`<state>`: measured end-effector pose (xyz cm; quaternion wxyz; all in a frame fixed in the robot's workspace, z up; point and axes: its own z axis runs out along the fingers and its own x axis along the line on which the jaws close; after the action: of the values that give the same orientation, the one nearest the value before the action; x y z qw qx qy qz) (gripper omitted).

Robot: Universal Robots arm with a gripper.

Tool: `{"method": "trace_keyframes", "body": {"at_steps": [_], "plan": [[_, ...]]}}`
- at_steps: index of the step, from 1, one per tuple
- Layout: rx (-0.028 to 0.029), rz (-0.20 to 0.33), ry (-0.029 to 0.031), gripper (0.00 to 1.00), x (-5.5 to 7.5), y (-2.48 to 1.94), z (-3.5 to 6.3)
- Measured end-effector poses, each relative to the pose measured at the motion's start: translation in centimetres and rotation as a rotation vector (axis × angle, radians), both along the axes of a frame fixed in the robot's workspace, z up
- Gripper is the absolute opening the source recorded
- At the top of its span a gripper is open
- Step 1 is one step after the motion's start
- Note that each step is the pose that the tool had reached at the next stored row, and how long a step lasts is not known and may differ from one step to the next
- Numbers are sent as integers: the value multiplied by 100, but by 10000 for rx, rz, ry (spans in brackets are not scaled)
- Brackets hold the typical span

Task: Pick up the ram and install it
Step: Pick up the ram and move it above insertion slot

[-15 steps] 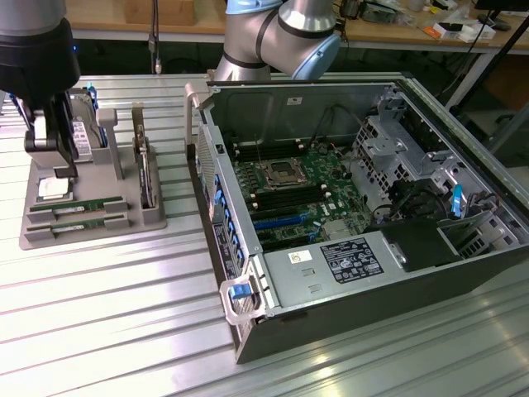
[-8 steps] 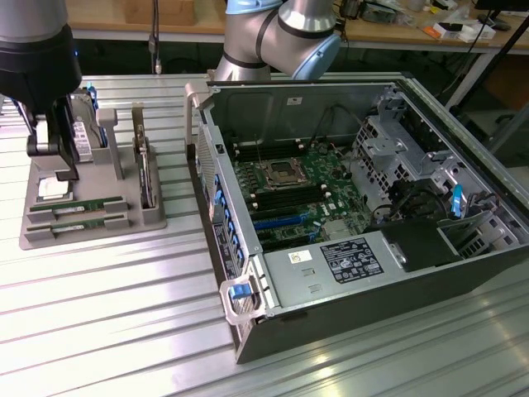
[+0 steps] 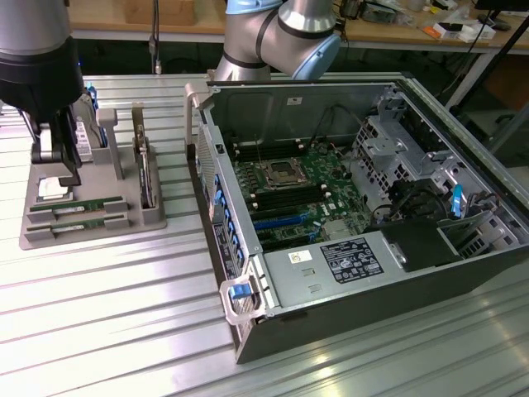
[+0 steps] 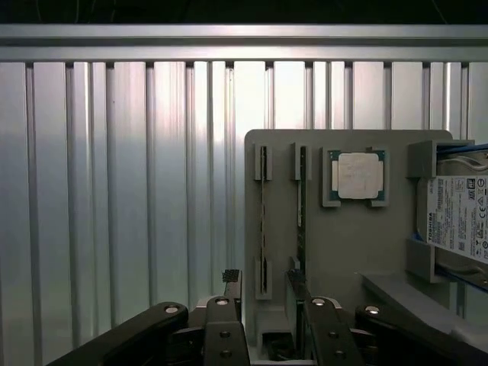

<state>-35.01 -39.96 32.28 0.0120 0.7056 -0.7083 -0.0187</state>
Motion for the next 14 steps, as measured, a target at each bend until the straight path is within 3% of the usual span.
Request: {"method": "trace_keyframes", "body": {"at_steps": [14], "plan": [[1,18,-1,36,0,0,-217]]}}
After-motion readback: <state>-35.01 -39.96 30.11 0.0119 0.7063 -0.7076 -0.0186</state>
